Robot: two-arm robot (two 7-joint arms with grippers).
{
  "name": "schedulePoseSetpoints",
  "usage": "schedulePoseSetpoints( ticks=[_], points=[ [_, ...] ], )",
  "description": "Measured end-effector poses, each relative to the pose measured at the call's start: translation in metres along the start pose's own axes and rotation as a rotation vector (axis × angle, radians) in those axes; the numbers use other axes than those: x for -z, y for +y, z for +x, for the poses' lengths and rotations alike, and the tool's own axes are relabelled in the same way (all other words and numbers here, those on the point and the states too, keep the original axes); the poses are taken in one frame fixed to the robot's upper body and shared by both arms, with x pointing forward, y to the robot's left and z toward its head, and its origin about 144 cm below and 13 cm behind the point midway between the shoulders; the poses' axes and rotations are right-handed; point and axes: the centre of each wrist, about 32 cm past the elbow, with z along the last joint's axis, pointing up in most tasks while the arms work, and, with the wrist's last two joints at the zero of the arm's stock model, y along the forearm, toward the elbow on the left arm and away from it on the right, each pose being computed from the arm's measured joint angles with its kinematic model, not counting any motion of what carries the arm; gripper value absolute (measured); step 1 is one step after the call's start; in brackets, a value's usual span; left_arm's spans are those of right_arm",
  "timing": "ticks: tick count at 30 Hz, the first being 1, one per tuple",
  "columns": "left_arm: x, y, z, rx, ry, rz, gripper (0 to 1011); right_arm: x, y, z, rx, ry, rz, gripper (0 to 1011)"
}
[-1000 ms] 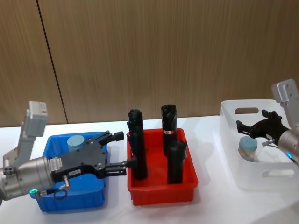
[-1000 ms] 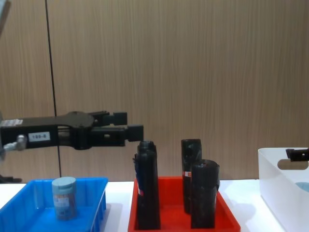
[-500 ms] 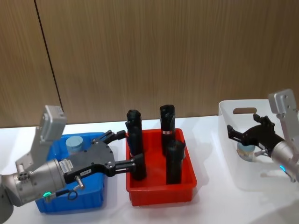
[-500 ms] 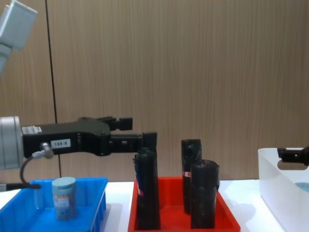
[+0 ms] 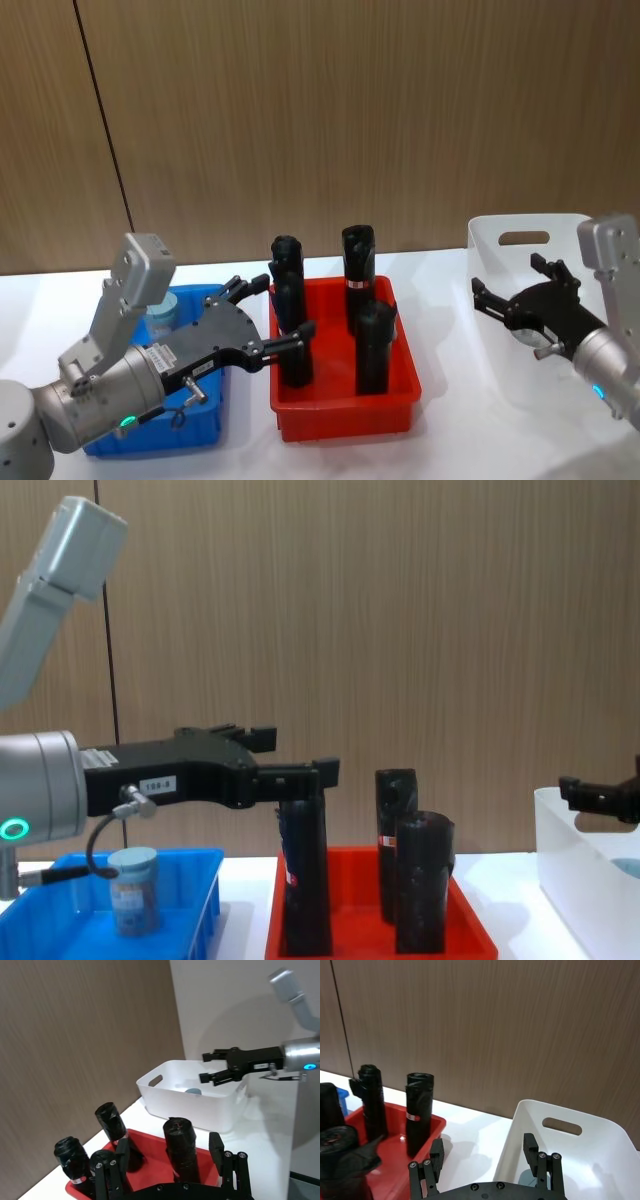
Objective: Pick the cotton swabs from the blue box and place them into the white box.
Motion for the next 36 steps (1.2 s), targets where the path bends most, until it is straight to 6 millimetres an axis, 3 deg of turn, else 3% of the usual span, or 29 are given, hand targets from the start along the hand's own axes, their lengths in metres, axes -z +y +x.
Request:
schedulePoseSetpoints(
  ticks=[23, 36],
  points=[
    [0.0, -0.016, -0.04, -0.221, -0.059, 0.007, 1004, -0.012, -0.058, -0.047, -0.023, 0.083, 0.127, 1002],
    [-0.002, -0.023, -0.061, -0.339, -0.089, -0.002, 1004, -0.015, -0.069, -0.055, -0.026, 0.101, 0.147, 1002]
  ],
)
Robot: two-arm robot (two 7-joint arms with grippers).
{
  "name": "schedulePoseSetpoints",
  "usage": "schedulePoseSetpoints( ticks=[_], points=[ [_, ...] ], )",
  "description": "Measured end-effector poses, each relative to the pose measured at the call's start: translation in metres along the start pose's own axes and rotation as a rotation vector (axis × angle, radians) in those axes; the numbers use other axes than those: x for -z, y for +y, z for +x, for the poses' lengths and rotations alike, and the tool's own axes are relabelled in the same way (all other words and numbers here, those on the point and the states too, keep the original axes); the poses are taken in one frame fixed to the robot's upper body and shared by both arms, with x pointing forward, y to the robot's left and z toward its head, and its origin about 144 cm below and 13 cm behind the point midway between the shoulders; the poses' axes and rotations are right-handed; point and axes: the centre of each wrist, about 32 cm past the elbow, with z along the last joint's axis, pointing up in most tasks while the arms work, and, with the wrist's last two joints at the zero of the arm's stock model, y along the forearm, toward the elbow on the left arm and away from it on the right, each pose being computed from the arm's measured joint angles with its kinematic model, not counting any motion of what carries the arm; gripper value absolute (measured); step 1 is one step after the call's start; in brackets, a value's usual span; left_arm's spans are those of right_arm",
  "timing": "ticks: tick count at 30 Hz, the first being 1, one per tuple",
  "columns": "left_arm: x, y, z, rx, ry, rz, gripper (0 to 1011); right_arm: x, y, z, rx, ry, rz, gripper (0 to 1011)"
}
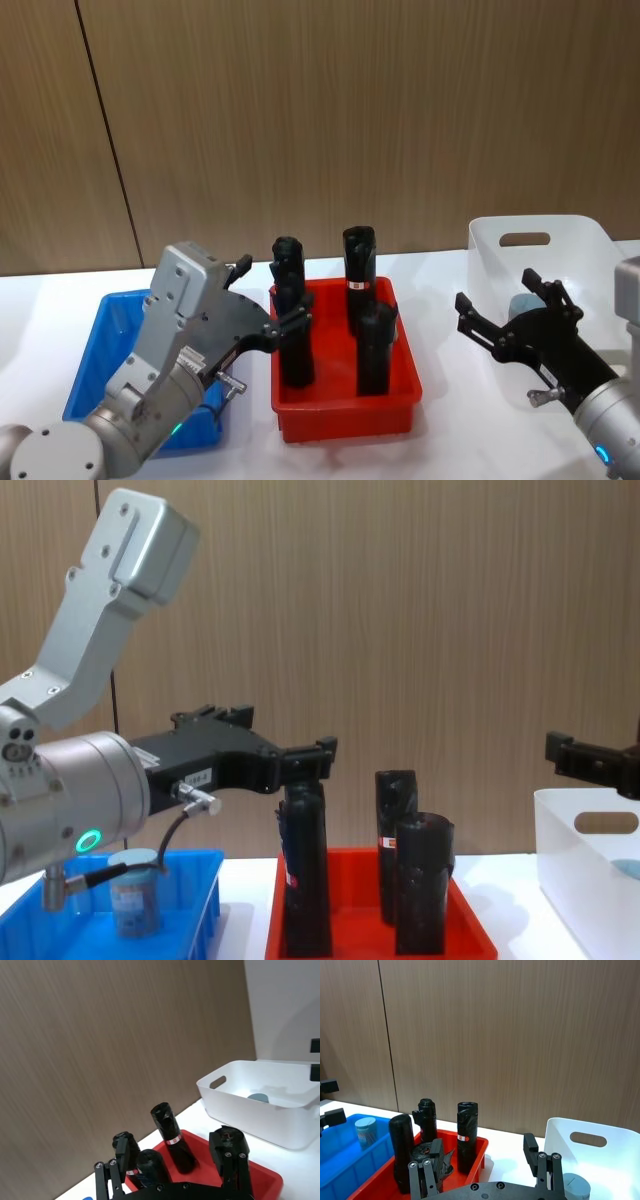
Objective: Pick the cotton swabs from the blue box and place them into the white box.
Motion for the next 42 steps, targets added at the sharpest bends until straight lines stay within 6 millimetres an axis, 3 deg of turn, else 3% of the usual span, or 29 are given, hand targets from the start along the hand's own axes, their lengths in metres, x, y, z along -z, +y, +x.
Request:
schedulePoseSetpoints(
  ticks=[17, 42],
  points=[
    [-0.006, 0.002, -0.025, -0.143, -0.03, -0.021, 1004, 0.0, 0.0, 0.0, -0.001, 0.001, 0.0, 1002],
    [-0.006, 0.002, -0.026, -0.151, -0.032, -0.023, 1004, -0.002, 0.002, 0.003, -0.049, 0.002, -0.039, 1002]
  ],
)
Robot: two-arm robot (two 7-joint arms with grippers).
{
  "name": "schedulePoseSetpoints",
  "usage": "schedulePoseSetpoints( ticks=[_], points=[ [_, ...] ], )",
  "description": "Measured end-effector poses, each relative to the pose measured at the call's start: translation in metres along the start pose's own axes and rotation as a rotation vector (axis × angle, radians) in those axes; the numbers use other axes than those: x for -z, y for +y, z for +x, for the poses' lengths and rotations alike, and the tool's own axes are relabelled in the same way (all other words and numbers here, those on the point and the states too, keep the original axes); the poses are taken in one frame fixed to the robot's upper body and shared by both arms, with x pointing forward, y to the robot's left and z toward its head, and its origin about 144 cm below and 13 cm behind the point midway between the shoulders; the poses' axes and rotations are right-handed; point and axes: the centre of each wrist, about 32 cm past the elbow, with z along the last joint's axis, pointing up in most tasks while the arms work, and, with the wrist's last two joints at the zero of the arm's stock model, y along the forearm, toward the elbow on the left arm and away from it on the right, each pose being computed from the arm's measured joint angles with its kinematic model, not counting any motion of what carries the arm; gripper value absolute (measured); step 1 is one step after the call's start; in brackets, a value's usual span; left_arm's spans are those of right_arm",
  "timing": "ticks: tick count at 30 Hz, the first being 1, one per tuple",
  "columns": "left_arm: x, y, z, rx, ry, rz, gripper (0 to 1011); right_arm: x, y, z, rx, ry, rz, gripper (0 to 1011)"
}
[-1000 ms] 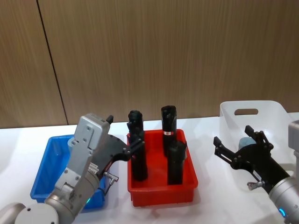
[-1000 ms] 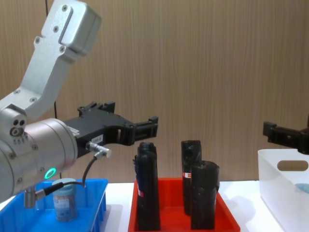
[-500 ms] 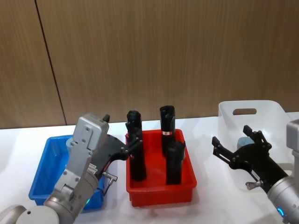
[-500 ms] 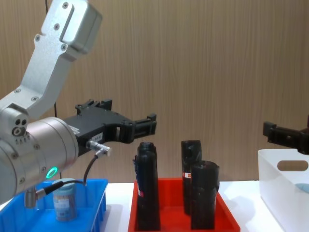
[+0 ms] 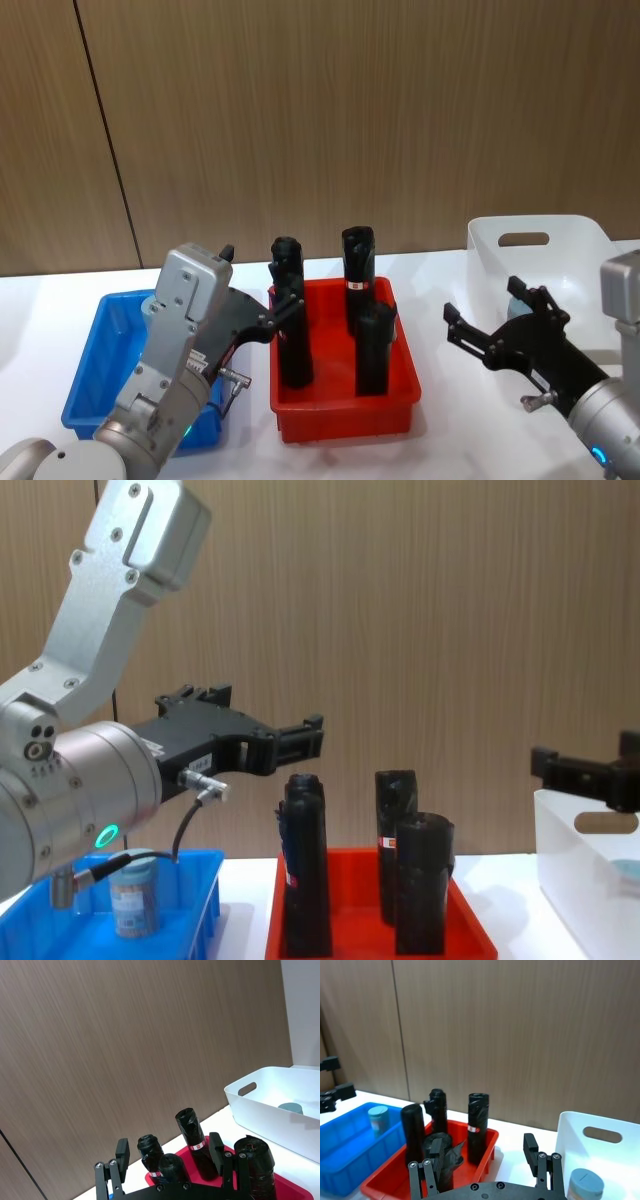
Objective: Pick the cotton swabs from the blue box and place them into the white box.
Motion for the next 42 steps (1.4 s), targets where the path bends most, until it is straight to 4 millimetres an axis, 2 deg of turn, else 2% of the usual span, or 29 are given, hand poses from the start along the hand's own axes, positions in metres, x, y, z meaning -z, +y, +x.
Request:
schedulePoseSetpoints(
  ticks=[9, 25, 42],
  points=[
    [0.0, 0.0, 0.0, -0.001, 0.0, 0.0, 1004, -0.001, 0.006, 0.005, -0.074, 0.0, -0.055, 1002],
    [0.0, 0.0, 0.0, 0.0, 0.0, 0.0, 1004, 0.009, 0.043, 0.014, -0.203, -0.029, -0.165, 1002],
    [0.0, 0.0, 0.0, 0.0, 0.0, 0.0, 1004, 0.023, 0.08, 0.01, -0.26, -0.046, -0.239, 1002]
  ],
)
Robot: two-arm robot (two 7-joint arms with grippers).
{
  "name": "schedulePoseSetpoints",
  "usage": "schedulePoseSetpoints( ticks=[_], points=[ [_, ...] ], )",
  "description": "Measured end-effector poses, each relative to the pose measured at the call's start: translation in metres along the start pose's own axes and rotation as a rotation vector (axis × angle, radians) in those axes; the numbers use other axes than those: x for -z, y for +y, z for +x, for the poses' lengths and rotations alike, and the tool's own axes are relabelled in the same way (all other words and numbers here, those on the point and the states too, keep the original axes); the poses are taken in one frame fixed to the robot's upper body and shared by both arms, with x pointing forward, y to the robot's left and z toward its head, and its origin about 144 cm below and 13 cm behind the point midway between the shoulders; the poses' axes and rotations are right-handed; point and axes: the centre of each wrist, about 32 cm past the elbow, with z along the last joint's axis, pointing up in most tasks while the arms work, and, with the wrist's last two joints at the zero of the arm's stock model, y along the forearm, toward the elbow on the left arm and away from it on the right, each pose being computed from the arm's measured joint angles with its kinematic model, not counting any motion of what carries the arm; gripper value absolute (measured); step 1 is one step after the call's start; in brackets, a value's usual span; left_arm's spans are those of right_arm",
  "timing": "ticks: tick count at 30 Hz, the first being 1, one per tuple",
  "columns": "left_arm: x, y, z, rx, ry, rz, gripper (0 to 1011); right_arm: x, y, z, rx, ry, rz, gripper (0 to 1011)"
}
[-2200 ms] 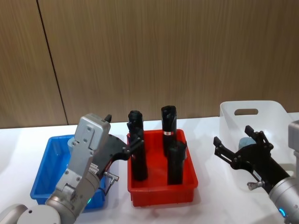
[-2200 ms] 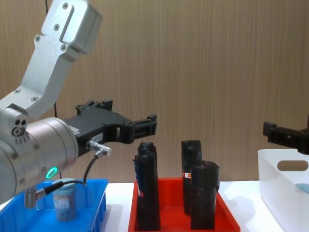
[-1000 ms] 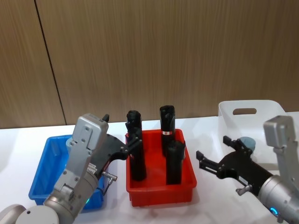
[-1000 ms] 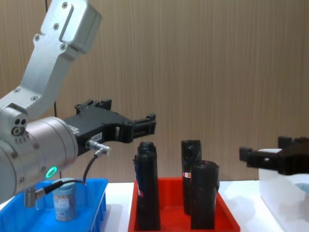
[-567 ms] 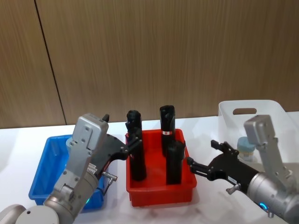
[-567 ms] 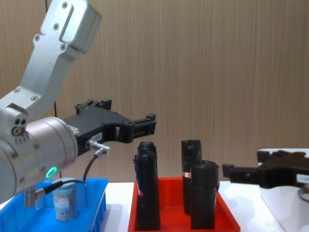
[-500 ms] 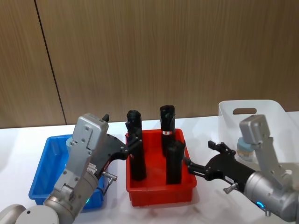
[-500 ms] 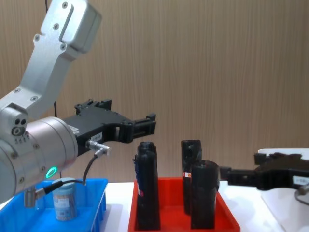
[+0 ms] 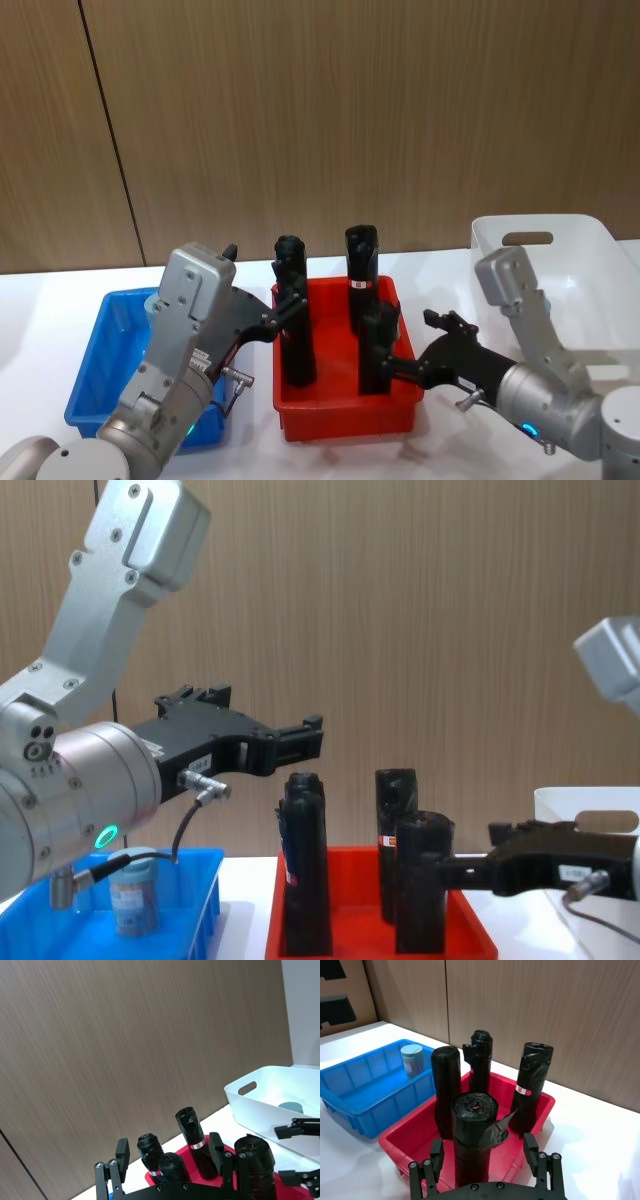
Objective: Pick the cotton swabs from the blue box and place them into the white box.
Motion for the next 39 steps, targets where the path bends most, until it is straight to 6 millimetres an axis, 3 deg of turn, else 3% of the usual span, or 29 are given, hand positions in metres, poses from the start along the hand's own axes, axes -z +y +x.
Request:
schedulePoseSetpoints(
  ticks=[28, 39],
  points=[
    [0.0, 0.0, 0.0, 0.0, 0.0, 0.0, 1004, -0.004, 0.045, 0.0, -0.016, -0.005, -0.049, 1000],
    [0.0, 0.0, 0.0, 0.0, 0.0, 0.0, 1004, -0.006, 0.054, 0.002, -0.009, -0.005, -0.059, 730]
  ],
)
